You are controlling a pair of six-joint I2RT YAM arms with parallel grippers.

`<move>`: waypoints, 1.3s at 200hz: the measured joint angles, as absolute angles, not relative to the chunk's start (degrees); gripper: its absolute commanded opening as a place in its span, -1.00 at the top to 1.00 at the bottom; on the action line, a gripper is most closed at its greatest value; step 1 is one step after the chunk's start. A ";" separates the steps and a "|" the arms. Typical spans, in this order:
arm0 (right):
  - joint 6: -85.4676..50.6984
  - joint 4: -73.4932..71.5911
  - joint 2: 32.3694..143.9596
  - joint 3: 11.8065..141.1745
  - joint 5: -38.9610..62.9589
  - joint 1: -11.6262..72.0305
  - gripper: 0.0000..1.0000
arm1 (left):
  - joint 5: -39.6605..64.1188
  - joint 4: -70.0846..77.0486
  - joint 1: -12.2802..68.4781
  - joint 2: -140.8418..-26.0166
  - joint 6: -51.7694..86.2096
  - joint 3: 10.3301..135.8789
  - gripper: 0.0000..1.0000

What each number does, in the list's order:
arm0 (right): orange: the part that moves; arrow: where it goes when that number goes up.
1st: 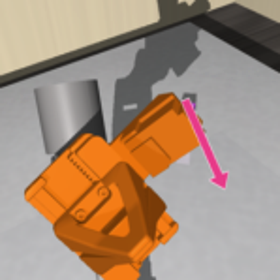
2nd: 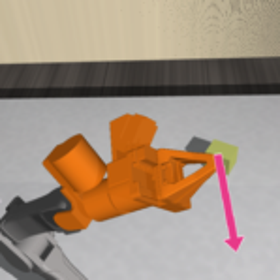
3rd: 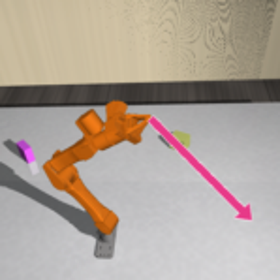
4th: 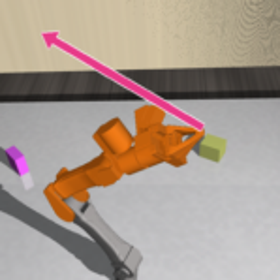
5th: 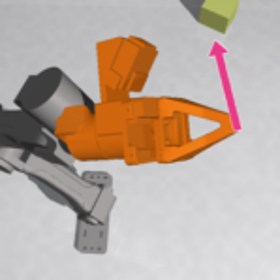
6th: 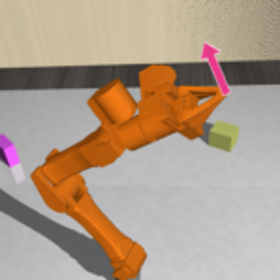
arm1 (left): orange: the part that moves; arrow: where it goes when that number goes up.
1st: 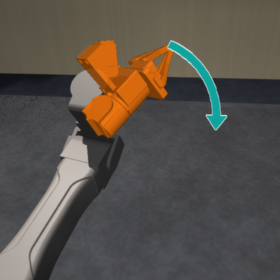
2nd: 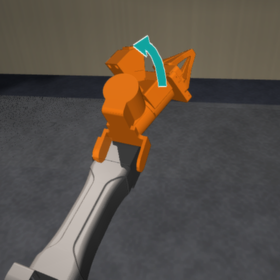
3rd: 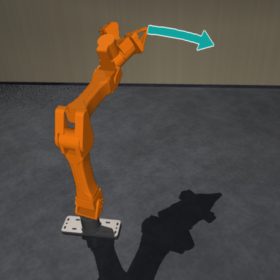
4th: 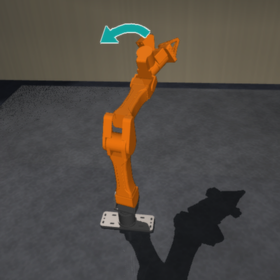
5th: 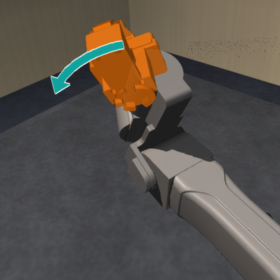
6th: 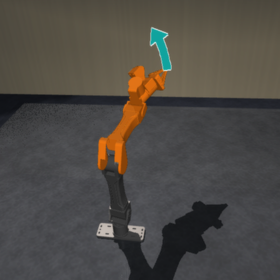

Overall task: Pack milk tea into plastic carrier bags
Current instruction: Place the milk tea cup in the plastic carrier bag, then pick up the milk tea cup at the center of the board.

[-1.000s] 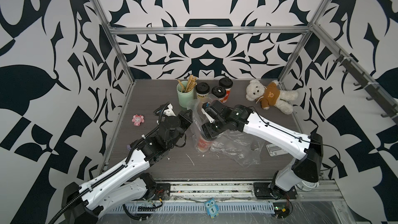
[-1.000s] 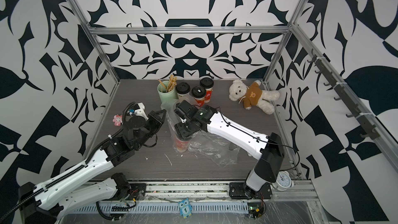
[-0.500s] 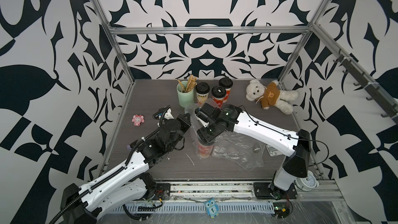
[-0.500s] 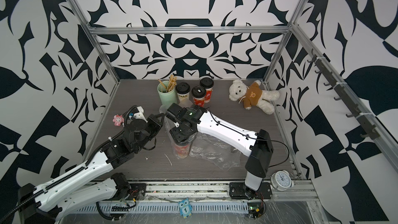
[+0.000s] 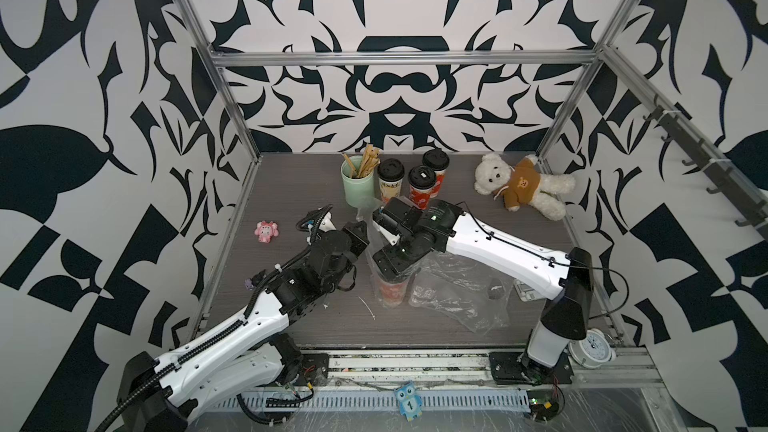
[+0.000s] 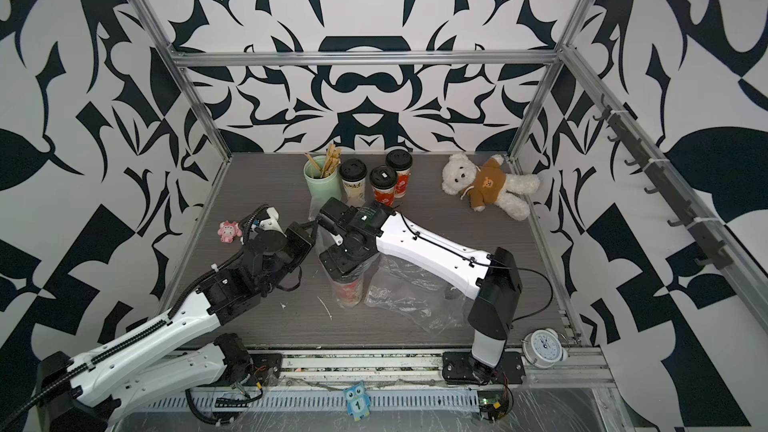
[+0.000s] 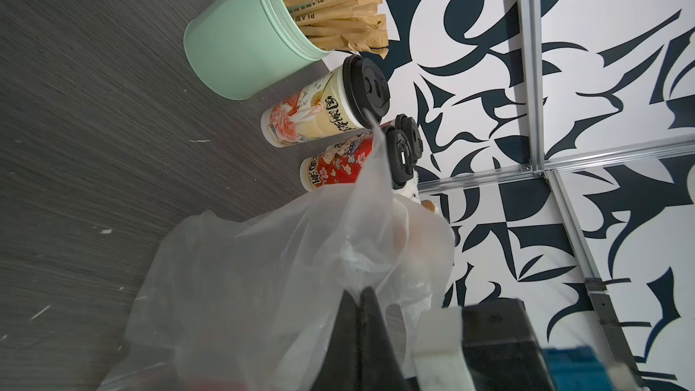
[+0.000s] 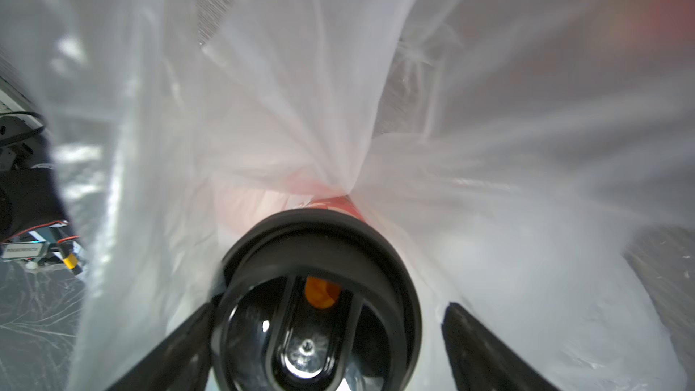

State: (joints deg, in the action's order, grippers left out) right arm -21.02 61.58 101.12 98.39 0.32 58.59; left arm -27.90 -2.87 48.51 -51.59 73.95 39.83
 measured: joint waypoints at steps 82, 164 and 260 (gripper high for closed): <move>-20.29 62.17 101.43 102.94 -1.17 58.59 -0.98 | -27.88 -3.29 48.51 -52.51 73.95 39.83 1.00; -18.61 62.28 92.86 105.14 -7.09 58.35 -0.99 | -27.62 -3.81 48.49 -54.00 73.93 39.83 1.00; -15.20 54.85 87.72 104.03 -5.15 36.53 -0.93 | -27.20 -4.12 48.49 -54.26 73.03 39.83 1.00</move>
State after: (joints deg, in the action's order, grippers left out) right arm -15.20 54.85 87.72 104.03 -5.15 36.53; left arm -27.20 -4.12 48.49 -54.26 73.03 39.83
